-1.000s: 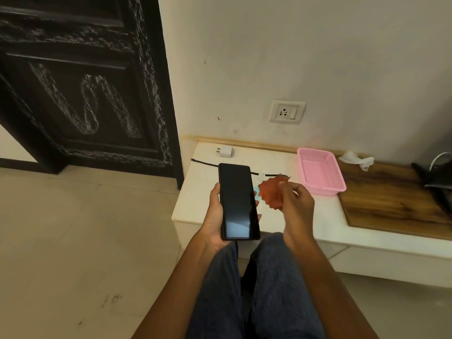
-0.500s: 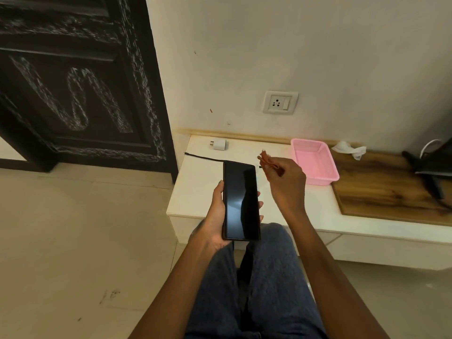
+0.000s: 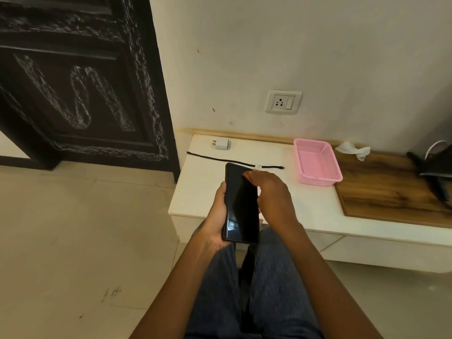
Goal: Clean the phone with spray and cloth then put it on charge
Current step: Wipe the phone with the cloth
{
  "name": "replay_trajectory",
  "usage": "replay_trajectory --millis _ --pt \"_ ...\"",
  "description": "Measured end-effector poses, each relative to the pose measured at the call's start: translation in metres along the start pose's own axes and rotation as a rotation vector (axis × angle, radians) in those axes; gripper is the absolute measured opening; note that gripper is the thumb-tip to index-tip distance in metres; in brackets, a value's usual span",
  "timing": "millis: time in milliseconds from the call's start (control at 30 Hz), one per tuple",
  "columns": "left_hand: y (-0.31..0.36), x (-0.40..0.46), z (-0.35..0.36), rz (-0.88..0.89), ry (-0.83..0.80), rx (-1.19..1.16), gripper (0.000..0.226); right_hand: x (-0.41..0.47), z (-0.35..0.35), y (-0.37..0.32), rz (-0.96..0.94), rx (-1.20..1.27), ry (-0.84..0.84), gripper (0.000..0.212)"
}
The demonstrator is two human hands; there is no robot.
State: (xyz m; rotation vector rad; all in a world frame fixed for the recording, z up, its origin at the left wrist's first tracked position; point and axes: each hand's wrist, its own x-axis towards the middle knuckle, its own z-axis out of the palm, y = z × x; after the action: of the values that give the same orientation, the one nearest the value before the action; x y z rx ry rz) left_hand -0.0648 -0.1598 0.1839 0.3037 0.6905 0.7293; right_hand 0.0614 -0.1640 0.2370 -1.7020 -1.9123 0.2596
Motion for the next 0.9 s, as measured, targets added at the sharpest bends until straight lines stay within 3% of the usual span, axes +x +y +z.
replay_trajectory --millis 67,333,533,700,767,900 --pt "0.000 0.000 0.004 0.011 0.015 0.020 0.065 0.010 -0.002 -0.003 0.001 -0.030 -0.011 0.044" --pt "0.007 -0.005 -0.006 0.023 0.008 -0.060 0.065 -0.027 0.011 -0.020 -0.255 -0.024 -0.050 0.064" --pt "0.004 -0.006 0.014 0.012 0.111 0.081 0.060 0.002 -0.002 -0.022 -0.021 -0.038 0.029 0.050" --pt "0.008 -0.010 0.006 0.040 0.082 -0.001 0.046 -0.020 0.012 -0.043 -0.150 -0.023 -0.045 0.054" --pt "0.008 -0.015 0.006 0.056 0.090 -0.038 0.052 -0.024 0.011 -0.037 -0.205 -0.031 -0.064 0.055" --pt "-0.003 -0.012 0.014 0.063 0.103 0.048 0.056 -0.006 0.002 -0.033 -0.085 -0.034 -0.028 0.042"
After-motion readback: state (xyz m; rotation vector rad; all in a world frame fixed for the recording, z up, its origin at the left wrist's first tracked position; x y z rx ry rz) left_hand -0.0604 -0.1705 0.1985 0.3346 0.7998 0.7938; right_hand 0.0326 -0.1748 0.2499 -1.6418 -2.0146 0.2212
